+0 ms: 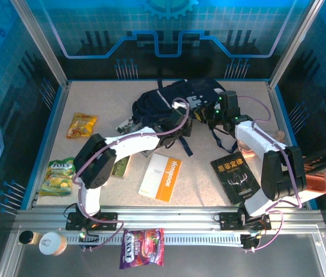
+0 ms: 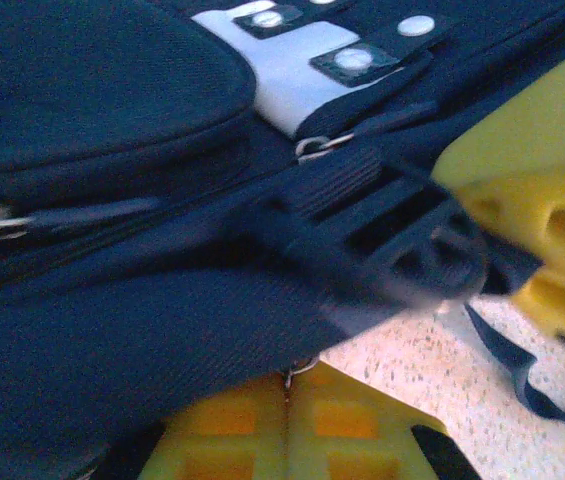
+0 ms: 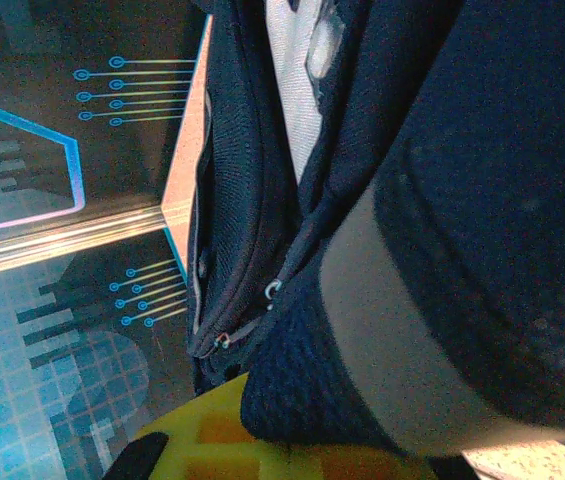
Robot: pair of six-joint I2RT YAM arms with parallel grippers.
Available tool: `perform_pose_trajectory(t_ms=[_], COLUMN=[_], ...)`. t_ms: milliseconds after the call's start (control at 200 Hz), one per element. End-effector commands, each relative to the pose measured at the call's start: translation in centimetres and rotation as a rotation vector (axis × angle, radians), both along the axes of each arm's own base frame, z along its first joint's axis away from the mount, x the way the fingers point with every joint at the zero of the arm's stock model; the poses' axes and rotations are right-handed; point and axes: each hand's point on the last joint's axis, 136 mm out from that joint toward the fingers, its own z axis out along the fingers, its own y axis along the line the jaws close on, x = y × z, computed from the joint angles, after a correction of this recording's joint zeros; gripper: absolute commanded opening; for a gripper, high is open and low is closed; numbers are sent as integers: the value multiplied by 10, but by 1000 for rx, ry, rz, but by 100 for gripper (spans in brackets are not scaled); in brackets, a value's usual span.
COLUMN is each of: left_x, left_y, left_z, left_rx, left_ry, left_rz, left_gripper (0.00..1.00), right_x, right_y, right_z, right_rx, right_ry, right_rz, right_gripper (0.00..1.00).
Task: Pack the student bag
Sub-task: Unzip the student bag at the center of the table.
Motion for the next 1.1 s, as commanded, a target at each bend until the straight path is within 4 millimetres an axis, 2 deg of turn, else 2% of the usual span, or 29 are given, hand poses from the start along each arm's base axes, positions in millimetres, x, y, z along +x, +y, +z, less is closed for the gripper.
perform_pose_trajectory(t_ms=[0,125,235,320,505,705,870,1096], left_x=[-5,-15,-17,-17,-14,-3,-1,-11], left_y=[30,55,85,99,93,88,89,92], left_z=[32,33,19,11,4,-10,-17,-24], left_rx=[-103,-147,-131,-146,-132,-131,-129,-138], left_ry=[-11,14,45,67,65,82,100,127], left_rz=[47,75,136,146,41,18,23,9], left_gripper=[7,7,7,7,15,26,27,26], right_x=[5,5,5,5,5,4,3,4], right_y=[-2,-3,-2,-2,1,3,2,1], right_z=[45,43,43,42,44,46,47,44], right_rx=[17,10,8,7,12,19,15,9], right_ry=[-119,-119,-119,-119,-126,-129,-130,-125], right_rz=[23,22,25,26,36,41,38,34], right_gripper=[0,0,0,0,0,0,0,0])
